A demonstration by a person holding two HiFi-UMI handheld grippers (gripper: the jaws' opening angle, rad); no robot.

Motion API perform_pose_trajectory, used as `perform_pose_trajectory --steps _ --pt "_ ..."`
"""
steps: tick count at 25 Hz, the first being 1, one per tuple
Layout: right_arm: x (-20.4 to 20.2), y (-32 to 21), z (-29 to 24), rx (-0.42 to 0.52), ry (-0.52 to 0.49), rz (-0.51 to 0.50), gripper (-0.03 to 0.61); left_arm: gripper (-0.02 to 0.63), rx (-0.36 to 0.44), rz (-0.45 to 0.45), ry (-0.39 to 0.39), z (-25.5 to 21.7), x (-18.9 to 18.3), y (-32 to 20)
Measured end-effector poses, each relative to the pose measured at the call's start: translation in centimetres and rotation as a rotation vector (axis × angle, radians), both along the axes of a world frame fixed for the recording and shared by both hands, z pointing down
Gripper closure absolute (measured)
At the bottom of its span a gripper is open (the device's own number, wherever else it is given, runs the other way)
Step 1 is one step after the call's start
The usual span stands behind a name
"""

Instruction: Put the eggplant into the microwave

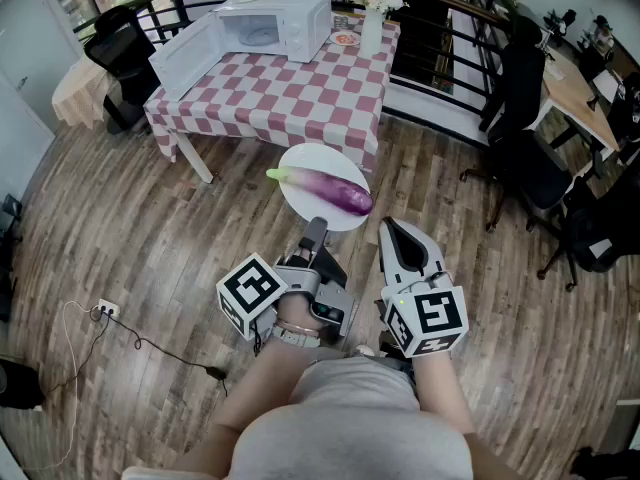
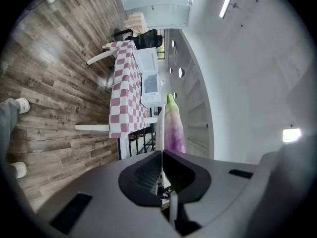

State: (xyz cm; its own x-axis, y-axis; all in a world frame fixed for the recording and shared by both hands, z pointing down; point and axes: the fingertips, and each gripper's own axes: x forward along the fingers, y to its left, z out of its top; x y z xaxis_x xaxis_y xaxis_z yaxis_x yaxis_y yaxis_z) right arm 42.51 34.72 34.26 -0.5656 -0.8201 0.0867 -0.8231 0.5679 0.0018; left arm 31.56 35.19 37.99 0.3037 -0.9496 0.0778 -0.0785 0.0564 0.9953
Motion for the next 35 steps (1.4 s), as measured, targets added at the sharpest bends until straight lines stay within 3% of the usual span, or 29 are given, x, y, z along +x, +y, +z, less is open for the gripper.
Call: perform_pose_trajectory --steps 9,19,35 --pt "-2.1 -1.4 0.0 -0.012 -0.002 0.058 0.554 0.600 -0.017 0.028 0.013 0.1 -2.2 -1.8" --pt "-6.4 -3.6 0.2 0.001 -0.004 0.113 0.554 0.600 -0.012 0.057 0.026 0.7 -7.3 -4.8" --pt "-17.1 -7.7 1.8 -0.013 -0.015 0.128 0.554 0.598 -0.039 0.128 -0.009 2.1 -17.0 -9.3"
